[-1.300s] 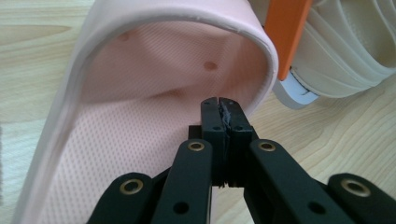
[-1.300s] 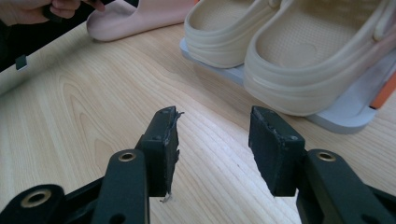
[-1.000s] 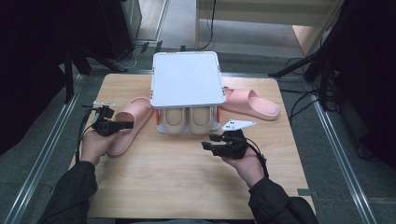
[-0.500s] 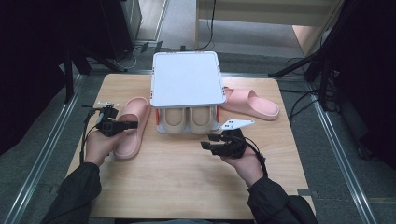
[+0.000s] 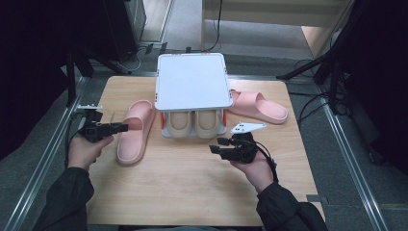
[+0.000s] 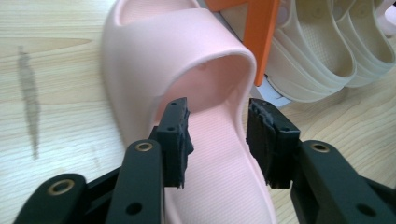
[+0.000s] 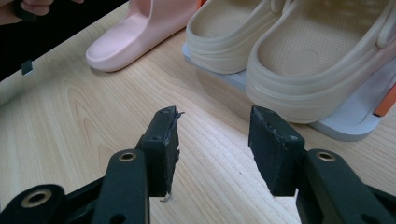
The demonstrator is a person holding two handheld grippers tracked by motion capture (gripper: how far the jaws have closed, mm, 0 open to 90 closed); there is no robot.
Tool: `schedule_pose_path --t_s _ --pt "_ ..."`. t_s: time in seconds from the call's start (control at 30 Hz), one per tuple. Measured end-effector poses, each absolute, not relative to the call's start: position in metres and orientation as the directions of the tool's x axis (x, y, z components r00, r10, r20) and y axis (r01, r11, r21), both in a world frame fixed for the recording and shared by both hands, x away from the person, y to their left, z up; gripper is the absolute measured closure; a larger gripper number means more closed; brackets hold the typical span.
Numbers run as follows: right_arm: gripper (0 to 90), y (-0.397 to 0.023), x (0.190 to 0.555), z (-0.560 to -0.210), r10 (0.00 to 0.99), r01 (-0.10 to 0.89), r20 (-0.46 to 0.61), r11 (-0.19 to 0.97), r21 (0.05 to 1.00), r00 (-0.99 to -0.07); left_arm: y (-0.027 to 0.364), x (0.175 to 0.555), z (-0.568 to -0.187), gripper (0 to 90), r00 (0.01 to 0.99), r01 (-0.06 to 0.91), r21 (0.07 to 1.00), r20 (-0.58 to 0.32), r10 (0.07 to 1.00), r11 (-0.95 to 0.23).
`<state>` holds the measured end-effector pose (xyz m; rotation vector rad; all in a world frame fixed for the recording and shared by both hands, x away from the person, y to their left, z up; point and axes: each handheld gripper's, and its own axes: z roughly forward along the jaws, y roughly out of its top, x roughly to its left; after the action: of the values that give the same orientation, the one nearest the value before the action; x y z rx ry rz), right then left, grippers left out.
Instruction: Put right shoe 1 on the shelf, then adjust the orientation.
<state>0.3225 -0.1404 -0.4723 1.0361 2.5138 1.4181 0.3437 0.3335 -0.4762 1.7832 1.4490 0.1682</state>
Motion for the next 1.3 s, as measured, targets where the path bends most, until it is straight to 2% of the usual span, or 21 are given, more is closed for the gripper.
schedule_pose_path --t_s 0.27,0.73,1.2,1.3 --pt "53.3 -0.145 0.320 -0.473 0.604 0.526 0.250 0.334 0.782 -0.757 0.351 0.346 -0.477 51.3 0.285 0.755 0.655 -0.376 0.881 0.035" --pt "53.1 -0.162 0.311 -0.474 0.649 0.545 0.250 0.303 0.782 -0.719 0.346 0.374 -0.497 46.3 0.285 0.771 0.637 -0.323 0.903 -0.015" --pt "53.1 -0.175 0.302 -0.475 0.683 0.559 0.247 0.280 0.780 -0.687 0.331 0.394 -0.506 50.1 0.322 0.759 0.647 -0.265 0.909 -0.080" --pt "53.1 -0.175 0.301 -0.476 0.687 0.562 0.247 0.278 0.779 -0.683 0.331 0.395 -0.508 53.5 0.323 0.756 0.649 -0.259 0.910 -0.084"
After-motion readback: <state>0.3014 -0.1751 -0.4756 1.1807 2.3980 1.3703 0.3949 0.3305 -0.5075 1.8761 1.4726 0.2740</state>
